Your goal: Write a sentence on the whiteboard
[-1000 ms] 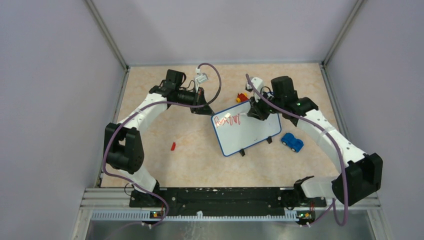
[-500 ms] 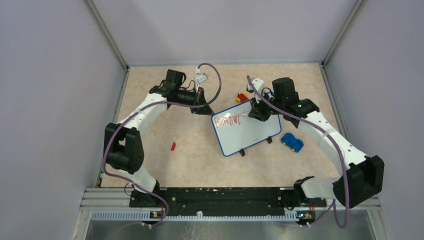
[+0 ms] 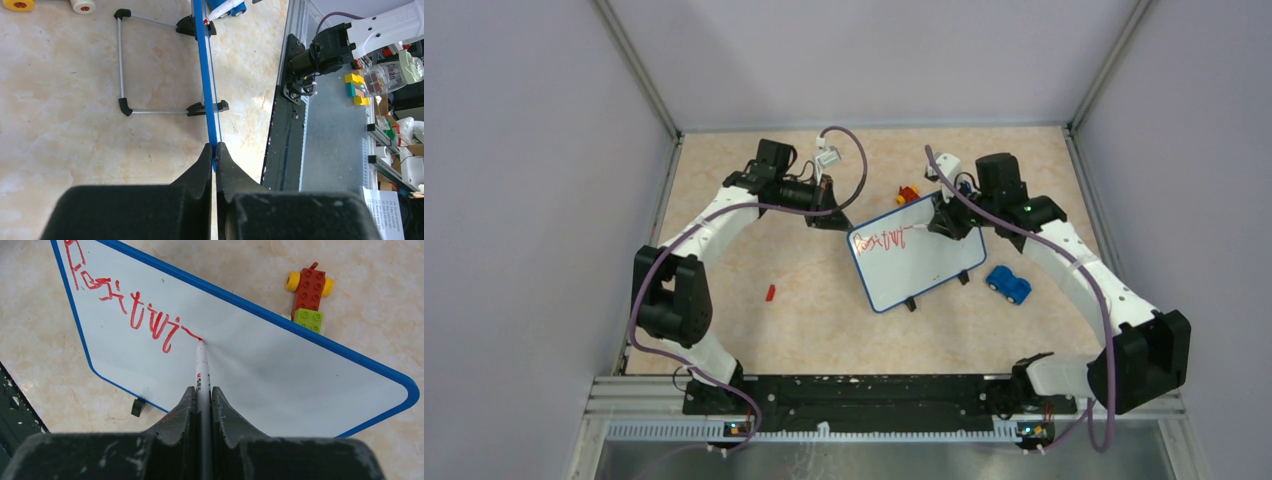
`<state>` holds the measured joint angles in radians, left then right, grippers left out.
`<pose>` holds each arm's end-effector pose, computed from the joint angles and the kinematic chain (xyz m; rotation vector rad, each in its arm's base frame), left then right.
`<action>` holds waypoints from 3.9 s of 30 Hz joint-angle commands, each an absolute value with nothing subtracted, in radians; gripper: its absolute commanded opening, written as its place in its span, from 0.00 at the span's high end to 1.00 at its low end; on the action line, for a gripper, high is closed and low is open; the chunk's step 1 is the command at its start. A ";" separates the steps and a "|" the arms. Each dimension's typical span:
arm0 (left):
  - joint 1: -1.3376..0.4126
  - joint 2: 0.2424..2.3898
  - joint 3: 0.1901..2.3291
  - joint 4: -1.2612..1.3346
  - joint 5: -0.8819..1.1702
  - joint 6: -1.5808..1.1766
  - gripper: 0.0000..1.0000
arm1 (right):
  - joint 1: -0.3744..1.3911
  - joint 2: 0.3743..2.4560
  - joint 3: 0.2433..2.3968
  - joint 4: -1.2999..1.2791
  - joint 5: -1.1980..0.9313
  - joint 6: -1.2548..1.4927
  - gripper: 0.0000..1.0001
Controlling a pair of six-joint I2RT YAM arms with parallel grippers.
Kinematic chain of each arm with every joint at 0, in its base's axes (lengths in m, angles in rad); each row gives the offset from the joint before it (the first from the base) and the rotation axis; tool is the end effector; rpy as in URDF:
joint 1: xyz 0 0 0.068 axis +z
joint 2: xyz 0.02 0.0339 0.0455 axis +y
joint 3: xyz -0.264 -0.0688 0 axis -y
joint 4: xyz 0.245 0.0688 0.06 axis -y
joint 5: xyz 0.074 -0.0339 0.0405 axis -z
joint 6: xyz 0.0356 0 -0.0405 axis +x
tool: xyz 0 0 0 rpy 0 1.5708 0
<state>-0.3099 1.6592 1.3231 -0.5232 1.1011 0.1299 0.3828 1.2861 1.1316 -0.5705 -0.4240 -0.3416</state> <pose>0.3267 -0.1380 0.2841 0.9578 2.0129 -1.4013 0.2513 0.1170 0.3179 -1.0047 2.0342 0.5069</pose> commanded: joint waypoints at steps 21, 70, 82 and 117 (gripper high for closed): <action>-0.332 1.641 1.330 -0.538 1.119 0.143 1.00 | 0.376 1.280 1.187 -0.529 -0.485 -0.360 1.00; -0.332 1.644 1.339 -0.545 1.116 0.147 1.00 | 0.374 1.267 1.162 -0.564 -0.414 -0.395 1.00; -0.337 1.644 1.343 -0.545 1.117 0.152 1.00 | 0.369 1.246 1.197 -0.586 -0.442 -0.394 1.00; -0.339 1.649 1.346 -0.549 1.111 0.151 1.00 | 0.349 1.308 1.186 -0.552 -0.412 -0.406 1.00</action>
